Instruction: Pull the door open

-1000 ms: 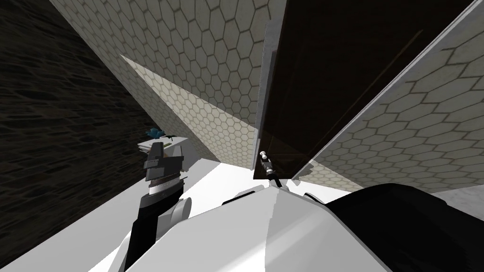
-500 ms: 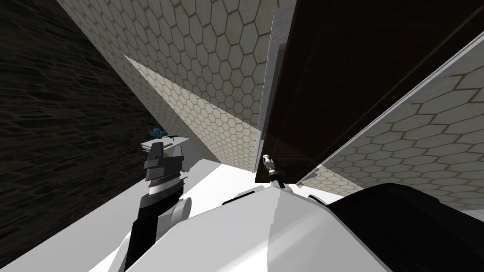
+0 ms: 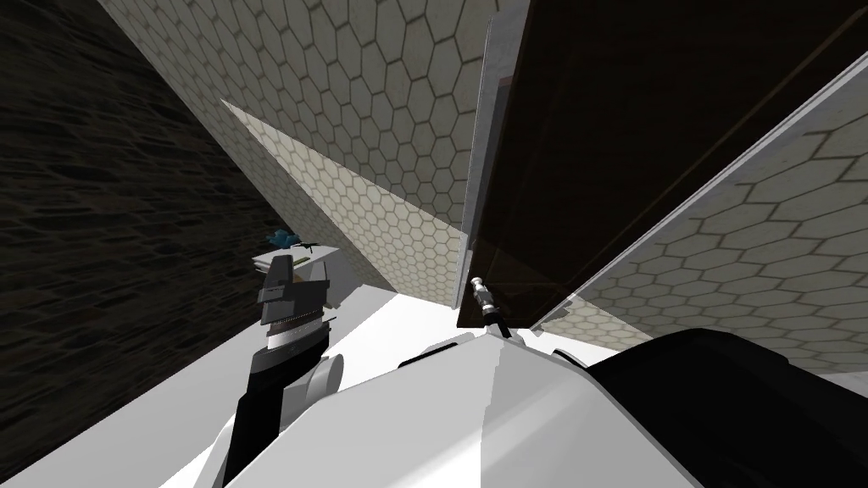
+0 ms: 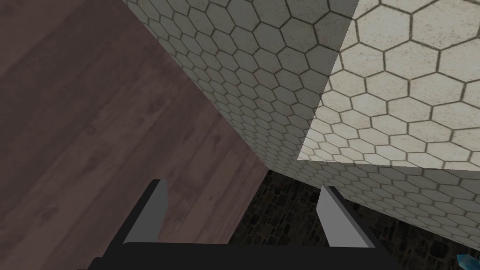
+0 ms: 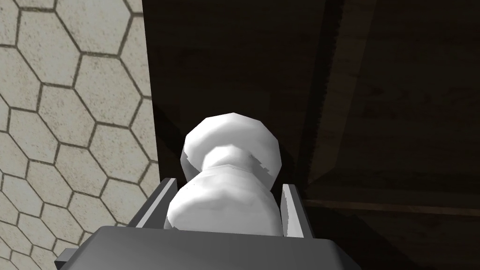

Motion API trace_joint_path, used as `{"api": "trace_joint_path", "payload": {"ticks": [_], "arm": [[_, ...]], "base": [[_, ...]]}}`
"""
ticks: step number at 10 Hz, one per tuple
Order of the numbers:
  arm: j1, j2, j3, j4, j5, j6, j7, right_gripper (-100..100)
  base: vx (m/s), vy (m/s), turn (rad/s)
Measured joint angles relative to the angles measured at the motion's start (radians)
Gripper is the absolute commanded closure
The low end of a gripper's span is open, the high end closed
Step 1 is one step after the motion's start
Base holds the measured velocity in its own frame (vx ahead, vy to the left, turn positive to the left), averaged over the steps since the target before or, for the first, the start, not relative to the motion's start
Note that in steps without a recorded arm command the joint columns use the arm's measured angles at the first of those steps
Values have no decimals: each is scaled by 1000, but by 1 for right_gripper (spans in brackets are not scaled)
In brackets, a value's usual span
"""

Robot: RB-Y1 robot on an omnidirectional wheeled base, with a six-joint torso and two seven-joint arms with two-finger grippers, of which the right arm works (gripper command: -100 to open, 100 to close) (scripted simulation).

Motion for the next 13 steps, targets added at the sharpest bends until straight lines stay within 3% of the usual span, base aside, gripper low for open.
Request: {"api": "trace_joint_path", "payload": {"ticks": [1, 3, 10, 11, 13], "arm": [[0, 0, 0, 0, 0, 0, 0, 100], [8, -23, 18, -11, 6, -10, -25, 100], [56, -89, 119, -40, 40, -47, -139, 100], [59, -88, 123, -39, 41, -46, -143, 100], [70, -107, 143, -44, 51, -64, -165, 100]], "base": [[-127, -30, 125], [-225, -41, 132], [-203, -41, 100], [-181, -44, 140], [-238, -47, 130]]}}
